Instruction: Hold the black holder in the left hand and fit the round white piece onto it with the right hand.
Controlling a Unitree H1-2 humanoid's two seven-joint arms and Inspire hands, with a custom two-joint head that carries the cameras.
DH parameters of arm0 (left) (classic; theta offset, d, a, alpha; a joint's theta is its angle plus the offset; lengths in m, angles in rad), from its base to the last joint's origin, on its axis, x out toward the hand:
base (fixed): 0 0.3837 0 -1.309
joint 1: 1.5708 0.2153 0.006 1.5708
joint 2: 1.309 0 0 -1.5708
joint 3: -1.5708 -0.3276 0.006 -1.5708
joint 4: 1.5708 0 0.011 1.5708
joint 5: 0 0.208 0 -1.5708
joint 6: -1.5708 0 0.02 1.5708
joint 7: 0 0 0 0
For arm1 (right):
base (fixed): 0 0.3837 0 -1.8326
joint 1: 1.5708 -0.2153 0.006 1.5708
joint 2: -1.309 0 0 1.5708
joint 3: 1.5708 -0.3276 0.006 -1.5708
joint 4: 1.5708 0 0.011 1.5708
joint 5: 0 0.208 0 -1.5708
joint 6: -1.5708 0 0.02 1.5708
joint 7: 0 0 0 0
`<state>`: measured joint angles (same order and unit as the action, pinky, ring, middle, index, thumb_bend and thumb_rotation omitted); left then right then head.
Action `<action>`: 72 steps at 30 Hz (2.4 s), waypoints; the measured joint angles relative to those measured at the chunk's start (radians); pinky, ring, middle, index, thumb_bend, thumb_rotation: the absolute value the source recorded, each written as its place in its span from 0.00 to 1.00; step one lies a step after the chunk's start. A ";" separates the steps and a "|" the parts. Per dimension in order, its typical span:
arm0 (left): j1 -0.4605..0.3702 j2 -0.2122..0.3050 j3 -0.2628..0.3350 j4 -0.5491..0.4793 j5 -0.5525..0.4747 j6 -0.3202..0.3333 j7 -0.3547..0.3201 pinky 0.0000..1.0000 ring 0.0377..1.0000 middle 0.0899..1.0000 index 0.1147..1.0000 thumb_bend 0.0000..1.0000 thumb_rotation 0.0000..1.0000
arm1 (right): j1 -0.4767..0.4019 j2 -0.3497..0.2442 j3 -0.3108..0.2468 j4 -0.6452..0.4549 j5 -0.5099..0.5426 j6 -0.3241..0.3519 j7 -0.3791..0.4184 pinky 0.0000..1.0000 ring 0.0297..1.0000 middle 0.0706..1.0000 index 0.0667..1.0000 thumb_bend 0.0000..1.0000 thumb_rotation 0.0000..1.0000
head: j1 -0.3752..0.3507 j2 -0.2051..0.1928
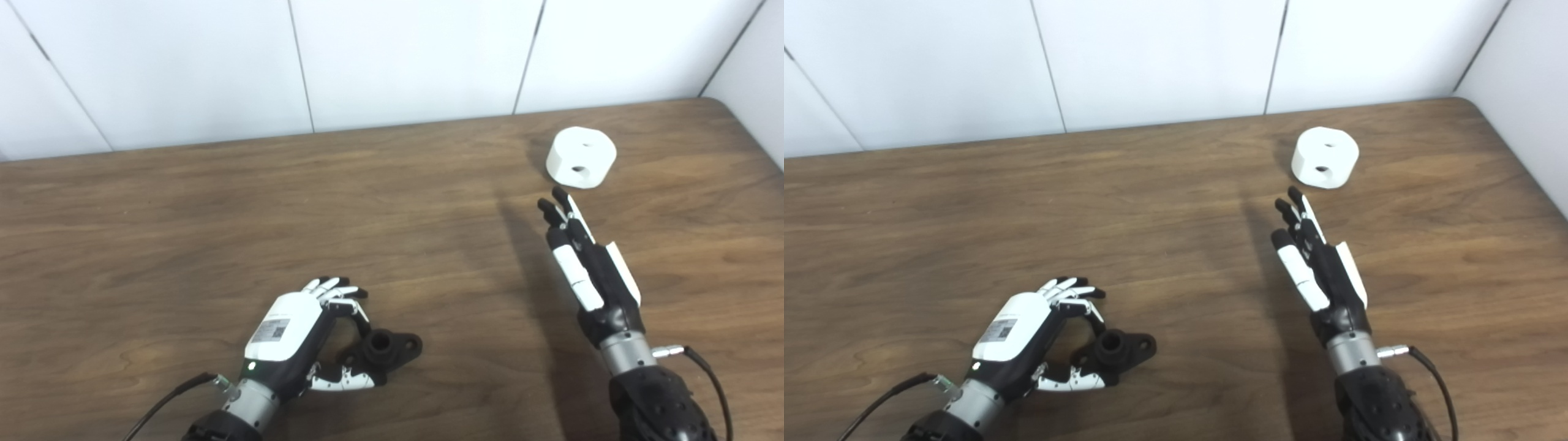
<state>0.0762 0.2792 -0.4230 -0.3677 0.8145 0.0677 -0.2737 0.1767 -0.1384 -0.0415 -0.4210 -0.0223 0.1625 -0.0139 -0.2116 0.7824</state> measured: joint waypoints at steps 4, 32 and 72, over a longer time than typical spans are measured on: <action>0.000 0.003 0.003 0.007 -0.003 -0.009 0.005 0.93 0.90 0.78 0.42 0.52 0.05 | -0.031 0.000 -0.003 -0.015 -0.071 0.035 -0.004 0.98 0.95 0.92 0.97 0.55 0.75 | -0.077 -0.025; -0.011 0.033 0.010 0.056 -0.011 -0.090 0.055 0.92 0.88 0.77 0.42 0.52 0.05 | -0.387 -0.283 -0.062 0.055 -0.365 0.189 0.076 0.88 0.90 0.91 0.91 0.63 0.54 | -0.216 -0.112; -0.005 0.027 0.008 0.058 -0.005 -0.088 0.075 0.90 0.88 0.77 0.42 0.52 0.05 | -0.696 -0.539 0.124 0.490 -0.695 0.305 0.466 1.00 1.00 0.97 0.85 0.98 0.30 | -0.183 -0.110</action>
<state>0.0712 0.3060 -0.4146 -0.3095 0.8098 -0.0202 -0.1990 -0.5195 -0.6770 0.0830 0.0686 -0.7170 0.4674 0.4519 -0.3942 0.6719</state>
